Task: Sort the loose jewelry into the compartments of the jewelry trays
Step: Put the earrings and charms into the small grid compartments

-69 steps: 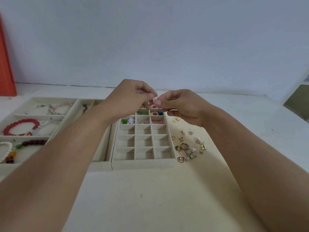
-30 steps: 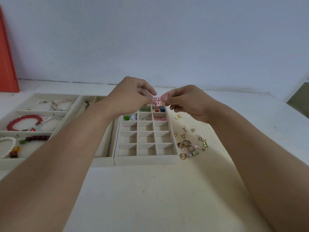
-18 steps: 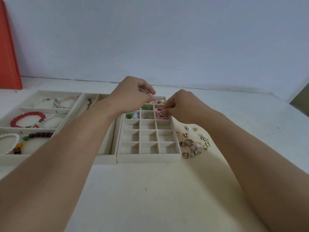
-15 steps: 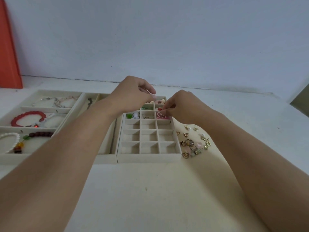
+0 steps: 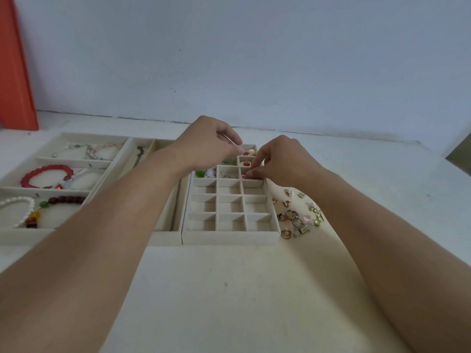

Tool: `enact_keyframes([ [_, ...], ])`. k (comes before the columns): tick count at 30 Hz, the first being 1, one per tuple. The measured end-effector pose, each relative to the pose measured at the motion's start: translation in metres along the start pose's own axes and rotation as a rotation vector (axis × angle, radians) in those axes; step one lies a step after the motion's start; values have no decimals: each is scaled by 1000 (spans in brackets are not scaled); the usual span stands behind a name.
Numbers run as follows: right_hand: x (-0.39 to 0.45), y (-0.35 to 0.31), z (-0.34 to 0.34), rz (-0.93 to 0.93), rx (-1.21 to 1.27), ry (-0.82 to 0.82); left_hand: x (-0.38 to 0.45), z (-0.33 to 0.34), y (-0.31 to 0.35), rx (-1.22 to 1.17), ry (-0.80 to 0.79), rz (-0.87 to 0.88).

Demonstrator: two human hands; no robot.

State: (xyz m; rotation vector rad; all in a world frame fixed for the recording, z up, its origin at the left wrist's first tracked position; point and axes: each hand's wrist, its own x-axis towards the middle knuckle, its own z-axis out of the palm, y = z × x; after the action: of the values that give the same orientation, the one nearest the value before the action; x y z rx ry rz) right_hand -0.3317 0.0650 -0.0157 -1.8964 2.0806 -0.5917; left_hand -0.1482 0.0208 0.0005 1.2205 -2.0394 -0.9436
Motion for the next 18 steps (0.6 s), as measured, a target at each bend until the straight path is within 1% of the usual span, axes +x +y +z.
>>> enact_keyframes([
  [2,0,-1,-1,27,-24,1,0,0,0,-2,3,-1],
  [7,-2,-4,-1,20,-88,-19,0,0,0,-6,-6,-10],
  [11,-3,-4,-5,15,-71,18,-1,0,0,1,-3,-11],
  [18,-10,-4,-34,-11,-37,66,-2,4,2,10,-10,-3],
])
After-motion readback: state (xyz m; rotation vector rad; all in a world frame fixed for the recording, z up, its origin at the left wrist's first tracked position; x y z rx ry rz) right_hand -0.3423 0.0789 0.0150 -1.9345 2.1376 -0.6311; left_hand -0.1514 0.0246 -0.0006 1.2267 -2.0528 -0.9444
